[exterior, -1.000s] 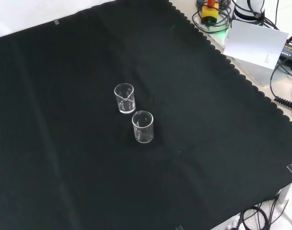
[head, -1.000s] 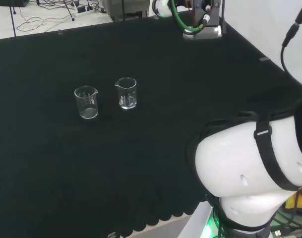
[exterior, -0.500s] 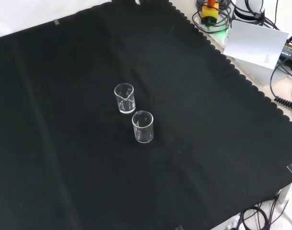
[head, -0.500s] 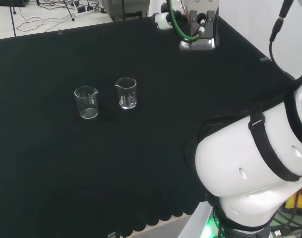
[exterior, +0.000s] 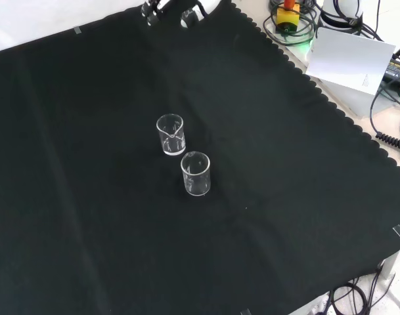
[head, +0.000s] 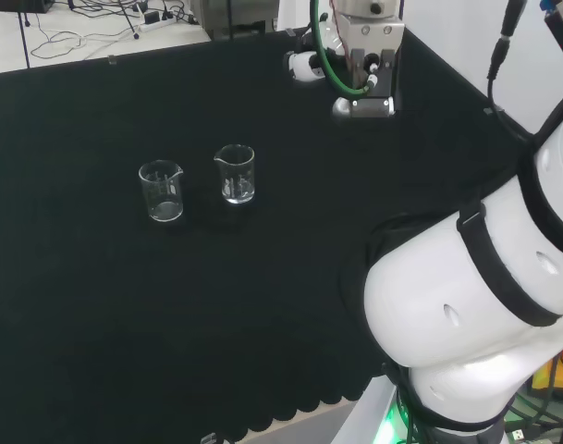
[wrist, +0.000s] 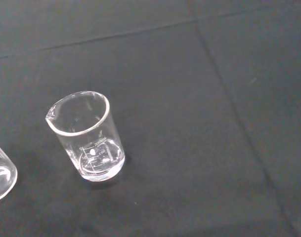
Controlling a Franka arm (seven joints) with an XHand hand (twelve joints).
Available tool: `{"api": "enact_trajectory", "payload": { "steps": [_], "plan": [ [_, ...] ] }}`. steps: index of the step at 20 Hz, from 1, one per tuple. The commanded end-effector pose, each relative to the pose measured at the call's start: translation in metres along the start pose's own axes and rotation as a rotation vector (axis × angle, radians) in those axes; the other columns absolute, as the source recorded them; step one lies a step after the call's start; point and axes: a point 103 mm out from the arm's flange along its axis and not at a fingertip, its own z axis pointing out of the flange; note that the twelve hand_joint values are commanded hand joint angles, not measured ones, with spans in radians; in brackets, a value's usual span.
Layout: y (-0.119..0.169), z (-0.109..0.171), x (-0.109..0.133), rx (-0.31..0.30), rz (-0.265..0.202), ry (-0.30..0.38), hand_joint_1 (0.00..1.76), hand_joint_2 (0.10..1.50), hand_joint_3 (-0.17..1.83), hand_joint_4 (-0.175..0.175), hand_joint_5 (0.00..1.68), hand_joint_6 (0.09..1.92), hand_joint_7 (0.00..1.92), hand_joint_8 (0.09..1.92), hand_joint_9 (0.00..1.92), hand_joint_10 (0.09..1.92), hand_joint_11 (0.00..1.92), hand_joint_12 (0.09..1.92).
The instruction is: Pick up the beaker on the right.
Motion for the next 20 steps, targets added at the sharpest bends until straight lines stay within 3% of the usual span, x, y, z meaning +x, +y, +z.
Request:
{"api": "enact_trajectory", "payload": {
  "steps": [1,5,14,17,20],
  "plan": [
    [0.008,0.037,-0.002,0.001,-0.046,0.063,0.26,1.25,0.2,-0.043,0.42,0.1,0.14,0.56,0.25,0.66,0.0,1.29],
    [0.018,0.057,-0.005,0.005,-0.082,0.102,0.47,1.12,0.15,-0.045,0.41,0.09,0.18,0.58,0.31,0.68,0.0,1.35],
    [0.054,0.088,-0.006,0.047,-0.135,0.127,0.7,0.96,0.12,-0.039,0.41,0.09,0.19,0.6,0.36,0.68,0.02,1.4],
    [0.067,0.097,-0.006,0.064,-0.16,0.143,0.74,0.9,0.19,-0.035,0.4,0.09,0.17,0.61,0.37,0.67,0.02,1.4],
    [0.081,0.106,-0.005,0.064,-0.196,0.161,0.76,0.76,0.4,-0.034,0.38,0.09,0.17,0.61,0.35,0.66,0.01,1.4]
  ]
}}
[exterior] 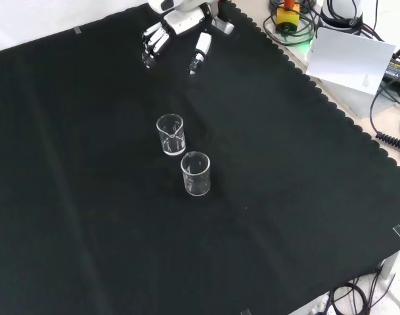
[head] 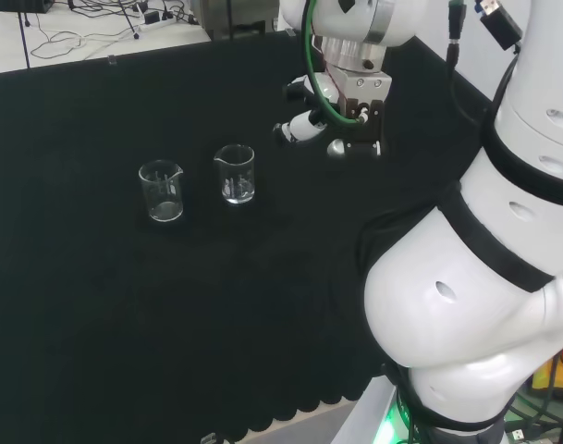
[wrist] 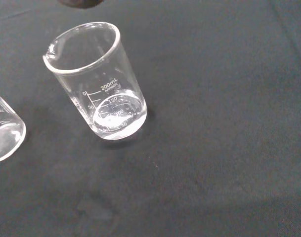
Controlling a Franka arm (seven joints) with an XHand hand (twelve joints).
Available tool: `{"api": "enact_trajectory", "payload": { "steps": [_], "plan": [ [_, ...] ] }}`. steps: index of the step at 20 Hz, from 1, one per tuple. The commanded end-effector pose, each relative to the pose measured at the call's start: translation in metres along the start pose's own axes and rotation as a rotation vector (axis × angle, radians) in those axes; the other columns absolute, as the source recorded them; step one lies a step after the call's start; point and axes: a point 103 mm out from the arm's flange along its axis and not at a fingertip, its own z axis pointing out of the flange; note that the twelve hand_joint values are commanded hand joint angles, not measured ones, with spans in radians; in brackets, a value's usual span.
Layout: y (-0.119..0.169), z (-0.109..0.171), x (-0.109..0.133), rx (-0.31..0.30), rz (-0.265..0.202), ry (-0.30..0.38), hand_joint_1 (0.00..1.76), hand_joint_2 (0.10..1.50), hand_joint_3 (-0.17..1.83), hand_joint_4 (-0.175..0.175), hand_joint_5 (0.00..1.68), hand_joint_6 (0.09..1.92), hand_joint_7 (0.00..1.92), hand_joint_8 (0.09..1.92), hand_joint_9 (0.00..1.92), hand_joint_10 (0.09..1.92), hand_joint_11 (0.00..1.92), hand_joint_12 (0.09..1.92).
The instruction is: Pick up the beaker on the right.
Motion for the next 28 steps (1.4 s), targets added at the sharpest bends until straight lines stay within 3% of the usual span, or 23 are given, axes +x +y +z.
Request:
{"api": "enact_trajectory", "payload": {
  "steps": [1,3,12,17,21,28],
  "plan": [
    [0.042,0.017,-0.003,0.0,-0.087,0.062,0.77,0.72,0.45,-0.034,0.38,0.09,0.16,0.61,0.34,0.66,0.01,1.4],
    [0.051,0.024,-0.001,0.042,-0.101,0.057,0.76,0.67,0.5,-0.034,0.32,0.09,0.13,0.6,0.31,0.65,0.0,1.38],
    [0.067,0.043,-0.003,0.05,-0.152,0.087,0.77,0.62,0.52,-0.028,0.27,0.09,0.1,0.59,0.29,0.65,0.0,1.34],
    [0.073,0.055,-0.007,0.064,-0.192,0.15,0.77,0.6,0.52,-0.031,0.3,0.09,0.15,0.61,0.33,0.66,0.0,1.39],
    [0.078,0.061,-0.009,0.041,-0.222,0.211,0.77,0.59,0.52,-0.031,0.34,0.09,0.21,0.63,0.38,0.67,0.02,1.41],
    [0.089,0.082,-0.014,0.074,-0.311,0.289,0.77,0.57,0.53,-0.037,0.39,0.09,0.27,0.66,0.43,0.67,0.05,1.41]
  ]
}}
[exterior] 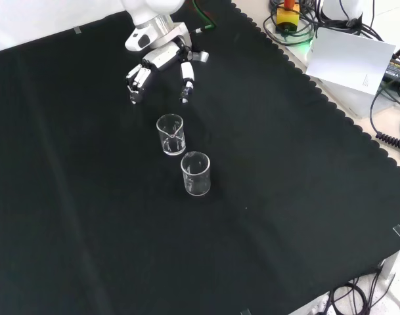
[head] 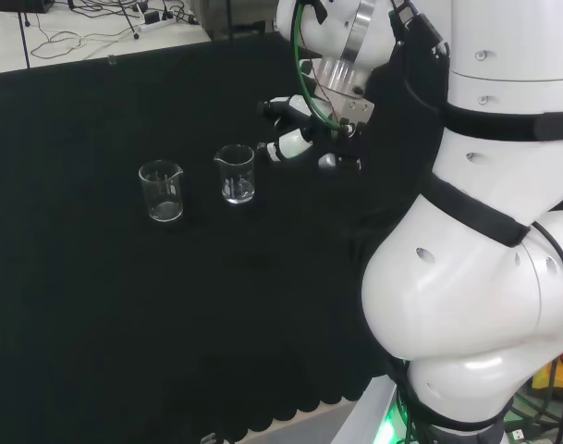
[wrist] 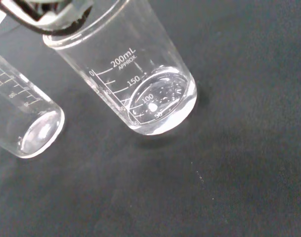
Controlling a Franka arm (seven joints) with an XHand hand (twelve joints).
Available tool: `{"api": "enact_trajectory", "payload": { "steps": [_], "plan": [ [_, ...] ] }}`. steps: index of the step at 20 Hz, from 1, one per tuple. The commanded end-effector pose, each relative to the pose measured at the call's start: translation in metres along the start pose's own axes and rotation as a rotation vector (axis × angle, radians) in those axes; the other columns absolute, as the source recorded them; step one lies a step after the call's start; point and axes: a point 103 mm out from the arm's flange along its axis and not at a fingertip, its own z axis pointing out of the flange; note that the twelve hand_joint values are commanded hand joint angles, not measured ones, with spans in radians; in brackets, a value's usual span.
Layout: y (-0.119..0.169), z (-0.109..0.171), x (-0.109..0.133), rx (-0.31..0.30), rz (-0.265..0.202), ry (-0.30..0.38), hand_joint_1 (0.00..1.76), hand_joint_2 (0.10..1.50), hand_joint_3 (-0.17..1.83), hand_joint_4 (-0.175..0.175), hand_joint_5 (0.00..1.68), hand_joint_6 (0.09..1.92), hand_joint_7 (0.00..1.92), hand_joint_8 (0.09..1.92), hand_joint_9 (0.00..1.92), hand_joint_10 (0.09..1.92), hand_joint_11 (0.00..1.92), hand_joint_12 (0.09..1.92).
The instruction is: Pick up the beaker on the right.
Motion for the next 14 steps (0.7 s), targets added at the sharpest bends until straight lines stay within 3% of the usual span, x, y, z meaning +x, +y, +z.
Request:
{"api": "enact_trajectory", "payload": {
  "steps": [1,11,14],
  "plan": [
    [0.011,0.016,-0.008,0.03,-0.069,0.075,0.77,0.57,0.53,-0.037,0.4,0.09,0.26,0.65,0.41,0.66,0.04,1.4],
    [0.018,0.039,-0.016,0.059,-0.168,0.143,0.78,0.54,0.52,-0.026,0.39,0.09,0.22,0.64,0.37,0.64,0.0,1.38],
    [0.021,0.043,-0.014,0.055,-0.176,0.151,0.77,0.54,0.52,-0.026,0.39,0.09,0.23,0.65,0.37,0.64,0.0,1.38]
  ]
}}
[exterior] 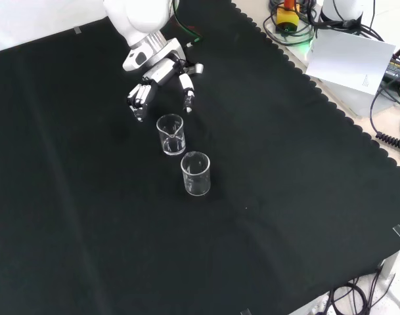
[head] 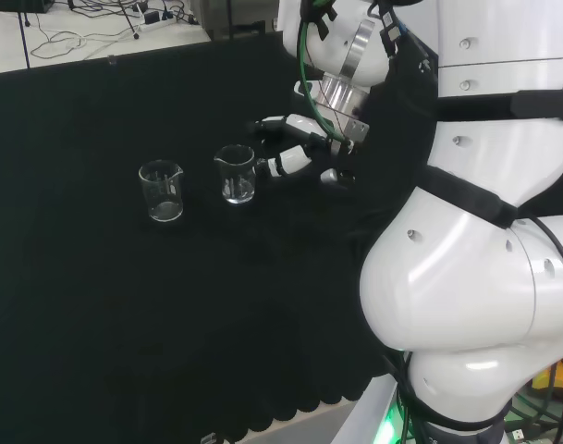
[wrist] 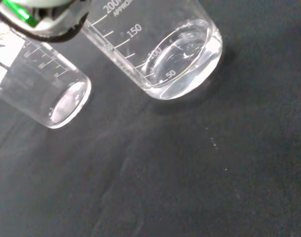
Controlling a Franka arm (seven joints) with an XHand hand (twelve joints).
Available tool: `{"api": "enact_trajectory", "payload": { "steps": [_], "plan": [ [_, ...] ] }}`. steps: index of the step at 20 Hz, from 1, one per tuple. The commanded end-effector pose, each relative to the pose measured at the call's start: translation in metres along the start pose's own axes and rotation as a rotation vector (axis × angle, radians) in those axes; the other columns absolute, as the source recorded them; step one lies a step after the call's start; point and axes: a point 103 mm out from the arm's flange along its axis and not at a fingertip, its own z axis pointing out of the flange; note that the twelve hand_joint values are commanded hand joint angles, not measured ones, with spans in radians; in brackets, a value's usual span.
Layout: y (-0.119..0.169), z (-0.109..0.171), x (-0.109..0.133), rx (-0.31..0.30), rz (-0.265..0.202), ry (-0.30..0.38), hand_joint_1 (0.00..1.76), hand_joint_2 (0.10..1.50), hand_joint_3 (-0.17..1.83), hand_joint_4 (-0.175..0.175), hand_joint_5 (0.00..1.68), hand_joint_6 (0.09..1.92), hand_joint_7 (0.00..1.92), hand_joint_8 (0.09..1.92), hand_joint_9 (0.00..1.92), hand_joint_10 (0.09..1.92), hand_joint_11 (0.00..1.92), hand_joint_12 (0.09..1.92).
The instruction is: Pick up the beaker on the right.
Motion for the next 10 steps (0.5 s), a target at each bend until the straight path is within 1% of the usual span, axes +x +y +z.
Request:
{"api": "enact_trajectory", "payload": {
  "steps": [1,4,10],
  "plan": [
    [0.005,0.009,0.002,-0.006,-0.023,0.022,0.77,0.53,0.52,-0.026,0.39,0.09,0.23,0.65,0.37,0.64,0.0,1.37],
    [0.008,0.014,0.002,-0.032,-0.04,0.038,0.77,0.53,0.52,-0.027,0.4,0.09,0.24,0.65,0.37,0.64,0.0,1.37],
    [0.016,0.025,0.003,-0.045,-0.06,0.065,0.77,0.53,0.52,-0.027,0.43,0.09,0.25,0.65,0.38,0.64,0.0,1.36]
  ]
}}
